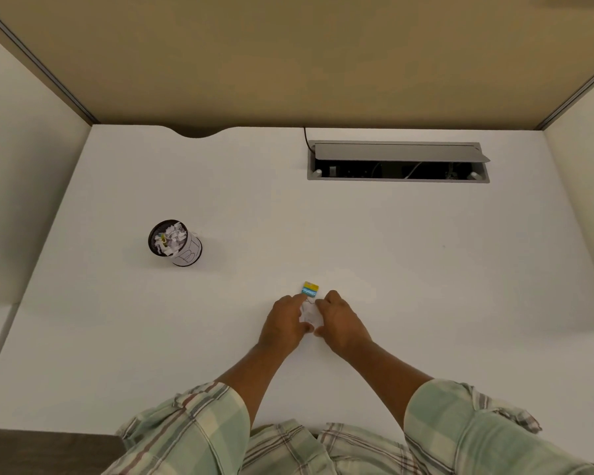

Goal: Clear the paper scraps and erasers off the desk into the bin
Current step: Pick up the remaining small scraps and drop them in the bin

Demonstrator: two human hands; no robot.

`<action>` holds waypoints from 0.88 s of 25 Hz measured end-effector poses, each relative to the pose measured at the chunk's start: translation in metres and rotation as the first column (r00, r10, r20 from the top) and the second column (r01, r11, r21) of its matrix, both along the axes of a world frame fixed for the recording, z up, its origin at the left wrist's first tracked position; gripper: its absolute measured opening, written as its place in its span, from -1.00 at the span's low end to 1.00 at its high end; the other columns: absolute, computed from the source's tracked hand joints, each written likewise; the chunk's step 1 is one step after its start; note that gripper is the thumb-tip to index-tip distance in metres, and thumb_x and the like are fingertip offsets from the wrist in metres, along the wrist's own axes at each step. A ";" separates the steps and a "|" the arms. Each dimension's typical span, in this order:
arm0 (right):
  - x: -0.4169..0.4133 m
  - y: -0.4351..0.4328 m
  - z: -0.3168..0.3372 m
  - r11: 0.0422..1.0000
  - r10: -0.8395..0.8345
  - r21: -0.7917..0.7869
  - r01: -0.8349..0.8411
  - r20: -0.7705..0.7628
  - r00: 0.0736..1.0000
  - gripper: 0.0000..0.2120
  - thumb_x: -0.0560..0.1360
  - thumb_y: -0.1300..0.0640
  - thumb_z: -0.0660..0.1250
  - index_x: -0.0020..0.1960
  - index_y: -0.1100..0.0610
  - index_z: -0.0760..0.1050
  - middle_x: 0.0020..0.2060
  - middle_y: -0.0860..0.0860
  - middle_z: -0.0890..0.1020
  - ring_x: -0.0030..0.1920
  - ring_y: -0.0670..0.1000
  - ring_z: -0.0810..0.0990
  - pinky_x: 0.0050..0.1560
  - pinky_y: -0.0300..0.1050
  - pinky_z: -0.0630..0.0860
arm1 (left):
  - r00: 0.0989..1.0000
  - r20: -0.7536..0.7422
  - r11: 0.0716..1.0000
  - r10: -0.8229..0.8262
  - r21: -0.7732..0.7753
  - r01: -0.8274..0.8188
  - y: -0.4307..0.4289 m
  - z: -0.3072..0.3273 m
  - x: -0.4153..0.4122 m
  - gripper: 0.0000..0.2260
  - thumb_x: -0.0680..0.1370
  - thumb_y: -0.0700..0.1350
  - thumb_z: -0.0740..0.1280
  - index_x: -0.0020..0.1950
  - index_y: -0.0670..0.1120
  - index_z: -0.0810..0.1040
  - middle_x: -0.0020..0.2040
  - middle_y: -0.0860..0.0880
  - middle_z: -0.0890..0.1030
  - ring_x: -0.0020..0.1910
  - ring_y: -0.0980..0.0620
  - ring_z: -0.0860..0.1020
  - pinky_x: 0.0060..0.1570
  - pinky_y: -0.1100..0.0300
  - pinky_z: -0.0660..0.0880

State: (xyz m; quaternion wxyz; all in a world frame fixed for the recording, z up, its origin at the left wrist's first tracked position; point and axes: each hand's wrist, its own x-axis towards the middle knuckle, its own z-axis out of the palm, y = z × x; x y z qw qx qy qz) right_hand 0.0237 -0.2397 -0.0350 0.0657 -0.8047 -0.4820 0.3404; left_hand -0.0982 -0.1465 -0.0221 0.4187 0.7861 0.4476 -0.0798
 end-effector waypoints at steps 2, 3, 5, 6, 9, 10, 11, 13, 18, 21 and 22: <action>-0.003 0.000 -0.002 0.999 0.026 0.033 -0.027 0.030 0.999 -0.74 0.53 0.15 0.40 0.21 0.14 0.52 0.08 0.08 0.48 0.03 0.10 0.55 -0.05 -0.03 0.57 | 0.999 -0.020 0.999 -0.044 0.021 0.044 0.001 0.000 0.001 -0.40 0.45 -0.08 0.56 0.45 -0.08 0.47 0.21 -0.11 0.60 0.21 -0.07 0.57 0.22 0.16 0.51; -0.004 -0.001 -0.003 0.998 0.033 0.048 -0.035 0.035 0.999 -0.78 0.56 0.18 0.36 0.20 0.14 0.54 0.06 0.08 0.50 0.01 0.09 0.55 -0.07 -0.07 0.54 | 0.998 -0.023 0.998 -0.050 0.024 0.050 0.001 -0.001 0.002 -0.41 0.46 -0.08 0.54 0.46 -0.09 0.47 0.23 -0.11 0.60 0.23 -0.07 0.57 0.27 0.13 0.50; -0.004 -0.001 -0.003 0.998 0.027 0.064 -0.029 0.034 0.999 -0.84 0.58 0.24 0.28 0.12 0.13 0.57 -0.01 0.07 0.51 -0.06 0.07 0.54 -0.16 -0.14 0.40 | 0.998 -0.034 0.999 -0.043 0.028 0.044 0.000 -0.003 0.004 -0.47 0.50 -0.09 0.51 0.45 -0.09 0.49 0.26 -0.12 0.60 0.26 -0.08 0.57 0.32 0.10 0.50; -0.003 -0.002 -0.003 0.998 0.014 0.065 -0.016 0.034 0.999 -0.85 0.59 0.24 0.25 0.07 0.13 0.58 -0.06 0.04 0.48 -0.10 0.06 0.51 -0.19 -0.17 0.34 | 0.998 -0.048 0.998 -0.045 0.036 0.047 0.000 -0.004 0.006 -0.52 0.51 -0.09 0.49 0.42 -0.09 0.53 0.26 -0.12 0.60 0.25 -0.08 0.58 0.32 0.10 0.50; -0.004 -0.002 -0.002 0.999 -0.010 0.050 0.007 0.050 0.999 -0.84 0.61 0.21 0.21 0.00 0.13 0.57 -0.11 0.03 0.46 -0.15 0.02 0.46 -0.18 -0.18 0.29 | 0.994 -0.086 0.994 -0.067 0.078 0.074 0.000 -0.006 0.010 -0.77 0.55 -0.11 0.43 0.18 -0.13 0.67 0.08 -0.10 0.64 0.11 -0.10 0.63 0.16 0.10 0.54; -0.004 -0.001 -0.001 0.999 -0.011 0.032 0.009 0.063 0.998 -0.83 0.61 0.23 0.20 0.01 0.13 0.58 -0.07 0.05 0.49 -0.13 0.04 0.49 -0.17 -0.18 0.30 | 0.992 -0.103 0.993 -0.074 0.086 0.083 0.001 -0.006 0.011 -0.81 0.55 -0.11 0.41 0.12 -0.14 0.68 0.02 -0.08 0.63 0.08 -0.10 0.63 0.12 0.09 0.54; -0.003 0.001 0.000 1.000 -0.011 0.010 0.010 0.078 0.997 -0.83 0.60 0.25 0.20 0.02 0.13 0.58 -0.03 0.07 0.53 -0.09 0.07 0.53 -0.17 -0.17 0.32 | 0.989 -0.125 0.992 -0.082 0.089 0.094 0.001 -0.006 0.012 -0.83 0.56 -0.10 0.41 0.09 -0.14 0.70 0.01 -0.09 0.64 0.05 -0.10 0.64 0.09 0.10 0.54; -0.002 0.003 0.001 0.999 -0.018 -0.029 0.021 0.097 0.995 -0.80 0.57 0.29 0.19 0.01 0.14 0.58 -0.01 0.08 0.58 -0.06 0.08 0.57 -0.17 -0.15 0.34 | 0.983 -0.161 0.991 -0.092 0.078 0.106 0.003 -0.006 0.014 -0.81 0.58 -0.08 0.39 0.12 -0.13 0.71 0.05 -0.13 0.68 0.05 -0.10 0.65 0.10 0.14 0.54; 0.002 0.008 0.001 0.994 -0.086 -0.064 0.091 0.082 0.993 -0.79 0.53 0.28 0.24 -0.01 0.13 0.65 -0.06 0.06 0.70 -0.06 0.07 0.63 -0.14 -0.14 0.47 | 0.972 -0.206 0.991 -0.113 0.041 0.124 0.004 -0.009 0.020 -0.77 0.63 -0.10 0.32 0.22 -0.15 0.66 0.17 -0.16 0.65 0.14 -0.12 0.63 0.16 0.17 0.49; 0.004 0.007 0.002 0.971 -0.239 -0.034 0.239 -0.011 0.971 -0.82 0.48 0.28 0.30 -0.10 0.14 0.68 -0.15 0.02 0.72 -0.11 0.05 0.67 -0.09 -0.14 0.59 | 0.981 -0.179 0.995 -0.077 0.041 0.085 0.000 -0.007 0.014 -0.83 0.60 -0.16 0.35 0.12 -0.18 0.68 0.11 -0.15 0.67 0.11 -0.10 0.63 0.08 0.17 0.50; 0.007 0.005 0.002 0.942 -0.336 -0.029 0.334 -0.074 0.939 -0.83 0.44 0.29 0.33 -0.17 0.14 0.69 -0.21 0.01 0.73 -0.17 0.04 0.69 -0.14 -0.16 0.61 | 0.989 -0.145 0.998 -0.035 0.043 0.041 -0.001 -0.006 0.010 -0.86 0.58 -0.18 0.37 0.03 -0.19 0.69 0.04 -0.14 0.69 0.05 -0.09 0.65 0.03 0.16 0.52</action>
